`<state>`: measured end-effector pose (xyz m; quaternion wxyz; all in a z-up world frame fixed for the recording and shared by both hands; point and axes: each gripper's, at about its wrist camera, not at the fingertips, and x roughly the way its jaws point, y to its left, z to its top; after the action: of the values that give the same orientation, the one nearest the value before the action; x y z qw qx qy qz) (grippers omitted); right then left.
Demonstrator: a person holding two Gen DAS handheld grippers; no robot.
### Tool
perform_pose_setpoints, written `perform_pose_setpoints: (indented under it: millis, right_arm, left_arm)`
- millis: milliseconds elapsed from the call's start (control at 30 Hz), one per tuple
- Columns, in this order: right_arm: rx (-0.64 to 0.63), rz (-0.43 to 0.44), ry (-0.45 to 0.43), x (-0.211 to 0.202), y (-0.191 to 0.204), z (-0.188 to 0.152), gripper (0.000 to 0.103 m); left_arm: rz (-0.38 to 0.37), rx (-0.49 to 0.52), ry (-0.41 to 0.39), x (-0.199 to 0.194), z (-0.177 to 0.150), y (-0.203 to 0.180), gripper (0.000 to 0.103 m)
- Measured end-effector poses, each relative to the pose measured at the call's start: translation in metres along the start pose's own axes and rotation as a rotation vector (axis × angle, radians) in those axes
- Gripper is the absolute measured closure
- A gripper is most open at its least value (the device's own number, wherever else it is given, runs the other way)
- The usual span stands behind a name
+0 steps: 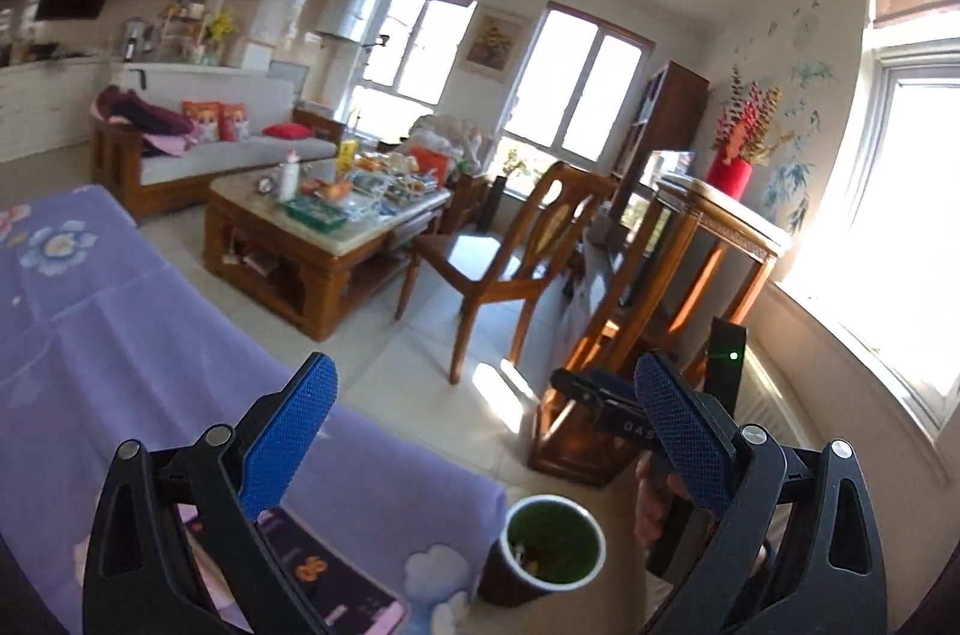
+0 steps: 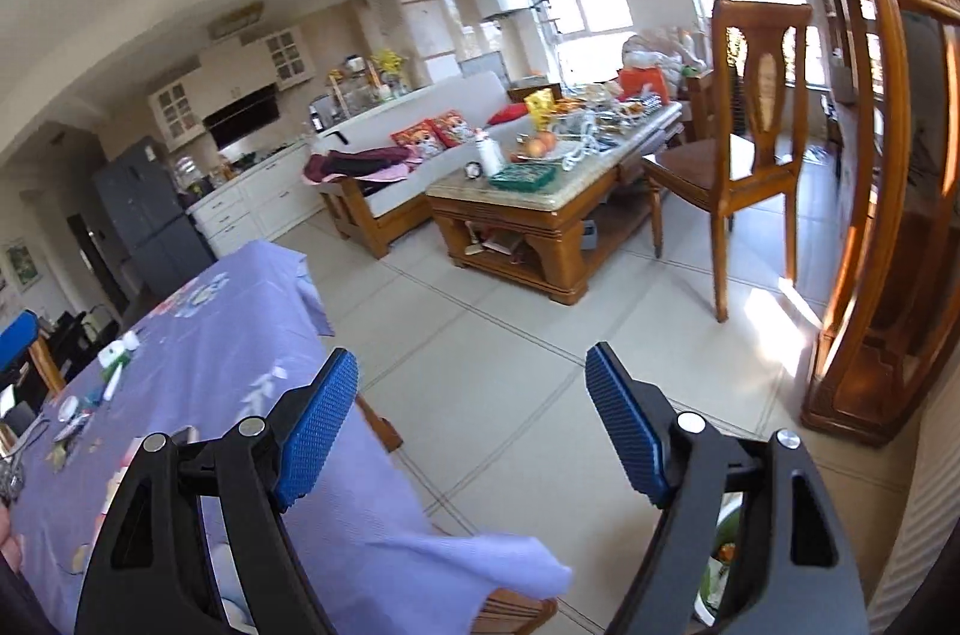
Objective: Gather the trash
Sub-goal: 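Move both tools back from the bin to the table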
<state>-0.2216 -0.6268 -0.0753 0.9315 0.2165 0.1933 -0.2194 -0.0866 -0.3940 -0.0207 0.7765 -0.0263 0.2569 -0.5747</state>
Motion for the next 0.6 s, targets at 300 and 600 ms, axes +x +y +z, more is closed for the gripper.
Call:
perform_pose_setpoints:
  millis: [300, 600]
  right_arm:
    - [-0.293, 0.344, 0.135, 0.063, 0.231, 0.023, 0.028]
    - [-0.504, 0.494, 0.339, 0.128, 0.393, -0.019, 0.031]
  left_arm:
    - [0.491, -0.109, 0.029, -0.178, -0.001, 0.212, 0.005]
    - [0.644, -0.071, 0.251, -0.226, -0.032, 0.347, 0.005]
